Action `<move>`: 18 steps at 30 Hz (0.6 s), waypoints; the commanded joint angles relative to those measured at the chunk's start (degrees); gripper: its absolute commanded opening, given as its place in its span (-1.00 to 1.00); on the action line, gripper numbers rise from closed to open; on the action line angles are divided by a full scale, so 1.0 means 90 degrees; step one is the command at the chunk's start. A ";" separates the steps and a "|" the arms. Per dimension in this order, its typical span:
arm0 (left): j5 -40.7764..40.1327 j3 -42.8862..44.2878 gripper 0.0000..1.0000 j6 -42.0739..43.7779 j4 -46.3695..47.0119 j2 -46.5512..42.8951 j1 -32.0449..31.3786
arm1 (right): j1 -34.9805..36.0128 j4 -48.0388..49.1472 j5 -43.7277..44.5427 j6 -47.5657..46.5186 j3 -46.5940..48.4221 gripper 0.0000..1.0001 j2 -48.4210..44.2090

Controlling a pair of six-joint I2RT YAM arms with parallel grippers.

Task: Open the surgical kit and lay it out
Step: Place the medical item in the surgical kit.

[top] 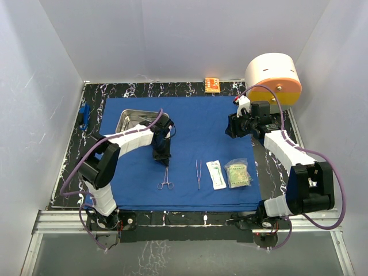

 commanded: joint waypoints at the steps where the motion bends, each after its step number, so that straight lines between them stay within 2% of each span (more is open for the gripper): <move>1: 0.0111 0.0186 -0.95 -0.0080 -0.0078 0.0026 0.0034 | -0.0023 0.0373 -0.0137 0.0042 0.0038 -0.20 -0.0183; 4: 0.0121 0.0194 -0.81 -0.0067 -0.0066 0.0016 0.0032 | -0.0023 0.0373 -0.0162 0.0070 0.0039 -0.20 -0.0224; 8: 0.0253 0.0118 -0.48 -0.0051 0.0021 -0.0087 0.0029 | -0.0022 0.0365 -0.0166 0.0081 0.0075 -0.20 -0.0211; 14: 0.0542 0.0040 -0.12 0.0132 0.0203 -0.0451 0.0034 | -0.0027 0.0197 -0.0163 0.0038 0.0289 -0.20 -0.0027; 18: 0.0876 0.0097 0.19 0.0454 0.0403 -0.0844 0.0060 | -0.0023 0.0109 -0.0217 0.0004 0.0480 -0.20 0.0058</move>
